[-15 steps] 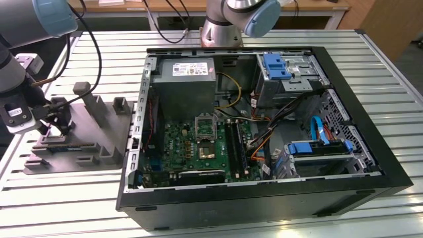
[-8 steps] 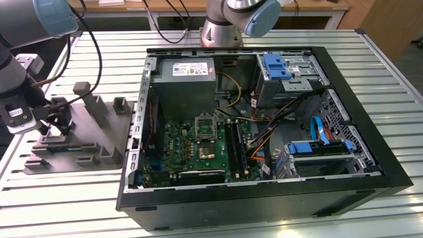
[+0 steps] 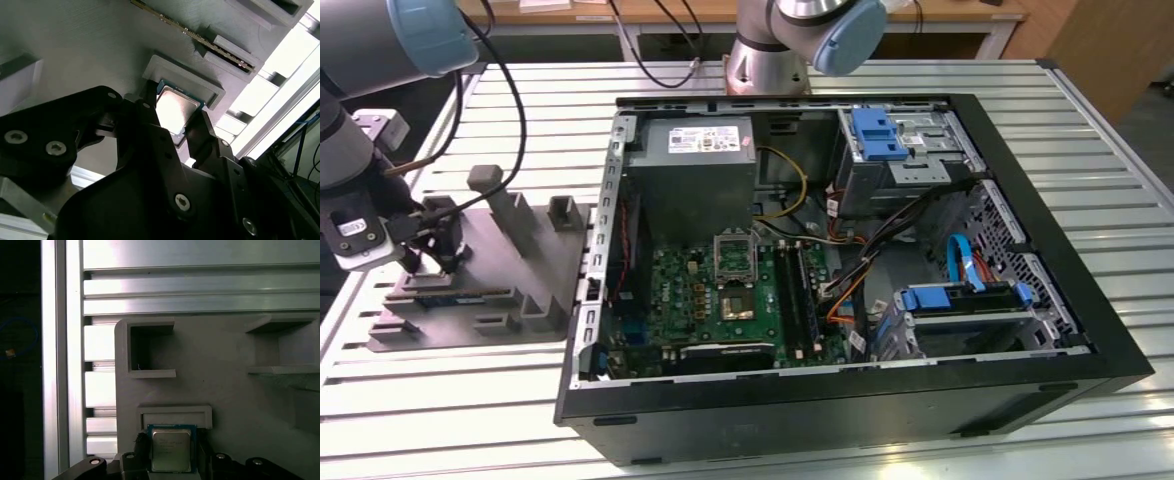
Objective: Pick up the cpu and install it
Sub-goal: 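Pick up the cpu and move it towards the insertion slot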
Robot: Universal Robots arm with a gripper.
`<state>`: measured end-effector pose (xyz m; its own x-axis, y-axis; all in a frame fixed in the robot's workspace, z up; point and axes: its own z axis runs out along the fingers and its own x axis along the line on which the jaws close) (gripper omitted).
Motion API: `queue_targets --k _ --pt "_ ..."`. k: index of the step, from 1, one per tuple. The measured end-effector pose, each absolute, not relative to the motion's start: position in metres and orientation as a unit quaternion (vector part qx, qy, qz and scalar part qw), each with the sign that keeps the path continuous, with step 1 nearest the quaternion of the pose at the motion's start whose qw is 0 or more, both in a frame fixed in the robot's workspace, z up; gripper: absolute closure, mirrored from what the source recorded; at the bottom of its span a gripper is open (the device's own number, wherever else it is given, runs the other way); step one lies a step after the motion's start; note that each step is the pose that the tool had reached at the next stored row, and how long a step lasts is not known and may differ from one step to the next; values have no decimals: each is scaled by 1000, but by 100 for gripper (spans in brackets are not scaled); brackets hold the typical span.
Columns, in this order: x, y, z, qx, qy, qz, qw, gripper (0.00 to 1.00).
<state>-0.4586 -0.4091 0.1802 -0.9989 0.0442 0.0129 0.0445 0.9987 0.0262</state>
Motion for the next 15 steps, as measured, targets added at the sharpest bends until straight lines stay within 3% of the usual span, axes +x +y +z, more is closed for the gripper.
queue_targets --k 15 --pt "-459 -409 188 -22 -1000 -13 6 53"
